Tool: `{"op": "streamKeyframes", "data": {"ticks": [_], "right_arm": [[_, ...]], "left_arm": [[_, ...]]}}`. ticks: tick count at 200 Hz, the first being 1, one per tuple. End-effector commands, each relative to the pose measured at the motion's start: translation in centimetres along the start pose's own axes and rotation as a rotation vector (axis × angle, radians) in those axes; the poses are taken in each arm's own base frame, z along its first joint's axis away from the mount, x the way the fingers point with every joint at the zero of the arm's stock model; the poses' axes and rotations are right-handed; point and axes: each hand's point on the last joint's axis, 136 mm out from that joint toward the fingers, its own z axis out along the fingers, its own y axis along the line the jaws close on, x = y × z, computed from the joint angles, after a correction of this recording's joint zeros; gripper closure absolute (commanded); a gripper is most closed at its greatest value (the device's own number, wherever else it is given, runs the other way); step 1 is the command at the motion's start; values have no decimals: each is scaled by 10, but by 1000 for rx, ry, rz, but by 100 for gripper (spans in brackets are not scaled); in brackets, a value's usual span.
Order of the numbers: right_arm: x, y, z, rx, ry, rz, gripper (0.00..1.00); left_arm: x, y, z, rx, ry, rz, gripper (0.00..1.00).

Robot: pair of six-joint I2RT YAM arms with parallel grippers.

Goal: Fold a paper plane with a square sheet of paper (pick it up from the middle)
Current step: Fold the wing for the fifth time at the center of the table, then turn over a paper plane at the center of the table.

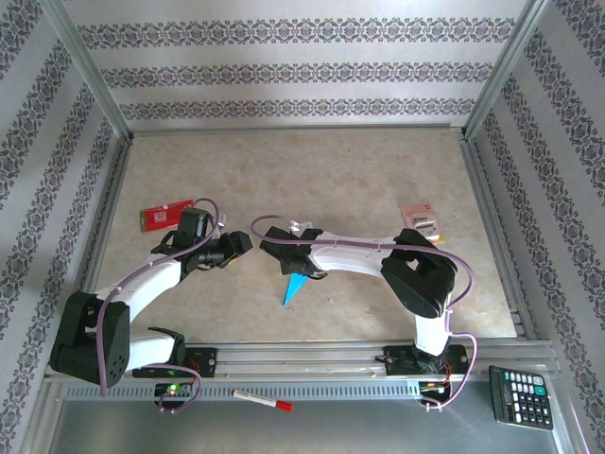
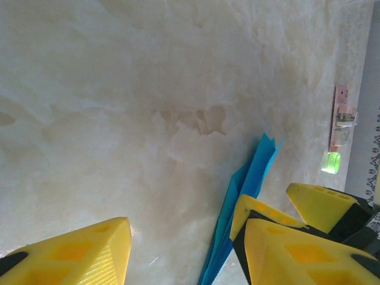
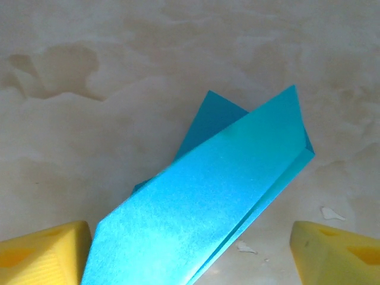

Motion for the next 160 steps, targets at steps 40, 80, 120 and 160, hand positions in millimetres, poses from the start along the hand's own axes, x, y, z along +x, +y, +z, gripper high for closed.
{"op": "streamKeyframes", "data": {"ticks": [40, 80, 120, 160], "right_arm": [[-1, -18, -15, 50, -46, 9, 51], [4, -29, -12, 75, -43, 33, 86], [-12, -30, -26, 28, -99, 51, 100], [-47, 43, -65, -396, -188, 77, 100]], "left_arm": [[9, 7, -1, -6, 25, 3, 46], [10, 8, 0, -7, 26, -2, 46], [8, 5, -2, 8, 15, -17, 42], [-5, 5, -6, 50, -52, -87, 35]]}}
